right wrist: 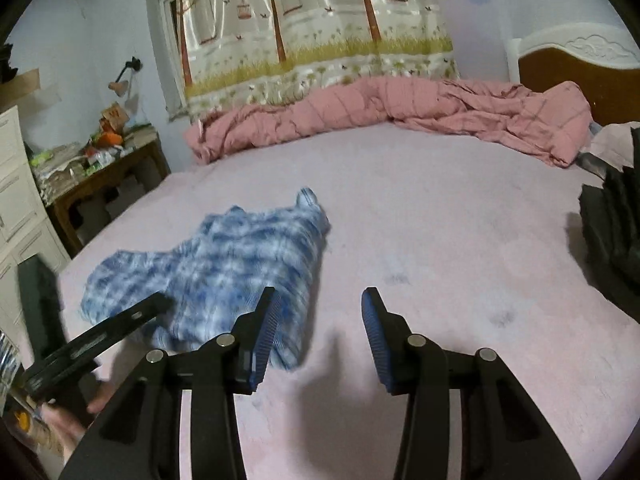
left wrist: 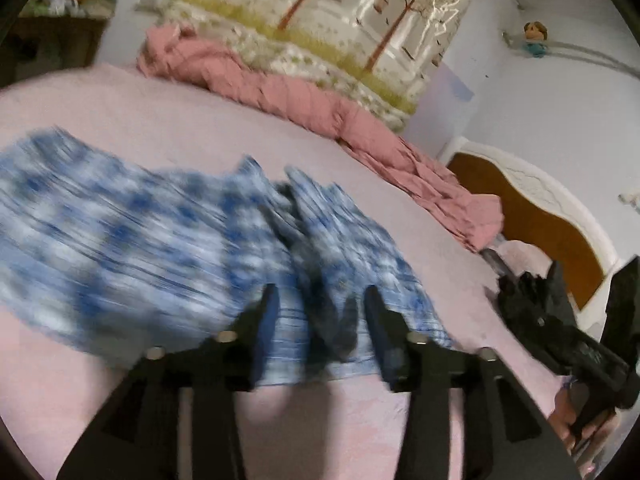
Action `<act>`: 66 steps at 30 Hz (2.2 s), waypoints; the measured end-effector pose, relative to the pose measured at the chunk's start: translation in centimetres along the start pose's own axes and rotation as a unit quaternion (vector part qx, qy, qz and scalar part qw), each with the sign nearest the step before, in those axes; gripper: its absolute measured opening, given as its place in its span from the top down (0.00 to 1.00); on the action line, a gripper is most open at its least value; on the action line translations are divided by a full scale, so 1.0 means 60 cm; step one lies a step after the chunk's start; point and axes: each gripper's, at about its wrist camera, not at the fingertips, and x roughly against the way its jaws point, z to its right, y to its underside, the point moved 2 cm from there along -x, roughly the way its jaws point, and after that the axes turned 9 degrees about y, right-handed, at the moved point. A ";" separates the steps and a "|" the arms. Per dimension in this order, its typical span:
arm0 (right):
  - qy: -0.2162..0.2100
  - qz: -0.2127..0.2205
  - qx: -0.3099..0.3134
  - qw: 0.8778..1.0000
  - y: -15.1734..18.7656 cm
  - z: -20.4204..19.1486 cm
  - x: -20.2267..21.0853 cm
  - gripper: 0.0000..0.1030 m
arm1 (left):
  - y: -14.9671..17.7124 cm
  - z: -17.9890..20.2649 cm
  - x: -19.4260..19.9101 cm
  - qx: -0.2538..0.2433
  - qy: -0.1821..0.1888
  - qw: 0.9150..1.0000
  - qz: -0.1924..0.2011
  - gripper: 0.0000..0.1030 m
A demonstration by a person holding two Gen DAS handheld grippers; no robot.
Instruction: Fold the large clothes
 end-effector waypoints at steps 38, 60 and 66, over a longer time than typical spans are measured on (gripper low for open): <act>-0.238 -0.132 0.056 0.961 0.038 -0.239 -0.171 0.91 | -0.072 -0.210 0.128 0.092 -0.107 0.986 0.086 0.89; -0.005 -0.006 -0.047 0.999 0.001 0.085 -0.119 0.91 | -0.054 0.122 -0.106 -0.114 0.063 0.990 -0.046 0.89; -0.014 0.017 -0.003 1.000 -0.002 0.054 -0.094 0.89 | -0.020 0.123 -0.126 -0.113 0.122 0.983 -0.076 0.47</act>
